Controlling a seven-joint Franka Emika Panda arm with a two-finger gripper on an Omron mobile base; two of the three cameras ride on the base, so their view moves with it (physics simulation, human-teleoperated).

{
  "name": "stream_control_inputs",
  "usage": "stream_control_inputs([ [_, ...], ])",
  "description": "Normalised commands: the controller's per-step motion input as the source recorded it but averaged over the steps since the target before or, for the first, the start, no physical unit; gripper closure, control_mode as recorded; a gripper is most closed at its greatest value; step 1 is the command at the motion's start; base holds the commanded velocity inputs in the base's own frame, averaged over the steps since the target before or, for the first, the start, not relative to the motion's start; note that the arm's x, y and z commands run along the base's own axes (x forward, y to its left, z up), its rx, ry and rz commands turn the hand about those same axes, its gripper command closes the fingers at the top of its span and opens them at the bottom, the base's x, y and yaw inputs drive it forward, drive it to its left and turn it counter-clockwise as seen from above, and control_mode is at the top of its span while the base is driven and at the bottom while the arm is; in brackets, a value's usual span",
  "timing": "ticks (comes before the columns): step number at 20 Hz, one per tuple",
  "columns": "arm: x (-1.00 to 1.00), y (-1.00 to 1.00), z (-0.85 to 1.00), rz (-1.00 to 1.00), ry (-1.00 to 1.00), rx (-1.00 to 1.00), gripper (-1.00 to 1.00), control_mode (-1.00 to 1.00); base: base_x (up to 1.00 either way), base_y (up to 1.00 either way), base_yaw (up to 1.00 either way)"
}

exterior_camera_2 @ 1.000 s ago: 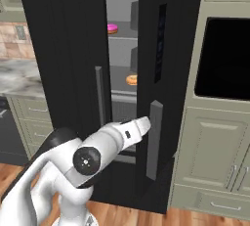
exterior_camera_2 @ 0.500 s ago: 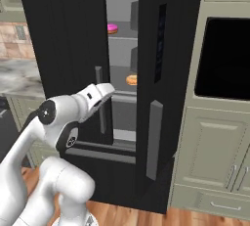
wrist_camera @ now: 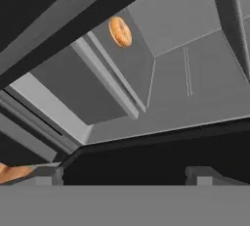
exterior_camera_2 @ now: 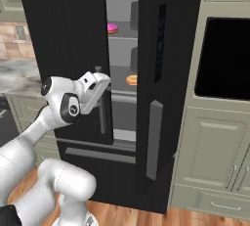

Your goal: Take the donuts from the fridge and place them on the empty tray on the dining counter.

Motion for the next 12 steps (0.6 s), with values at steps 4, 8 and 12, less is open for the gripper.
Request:
stream_control_inputs([
  [4,0.57,-0.5,0.0,-0.21,0.21,-0.05,-1.0,-1.0,0.0,0.0,0.0],
  [8,0.59,-0.84,-0.02,-0.05,0.16,0.0,-1.0,-1.0,0.0,0.0,0.0],
  [12,0.57,-0.77,-0.01,-0.02,0.12,0.0,-1.0,-1.0,0.0,0.0,0.0],
])
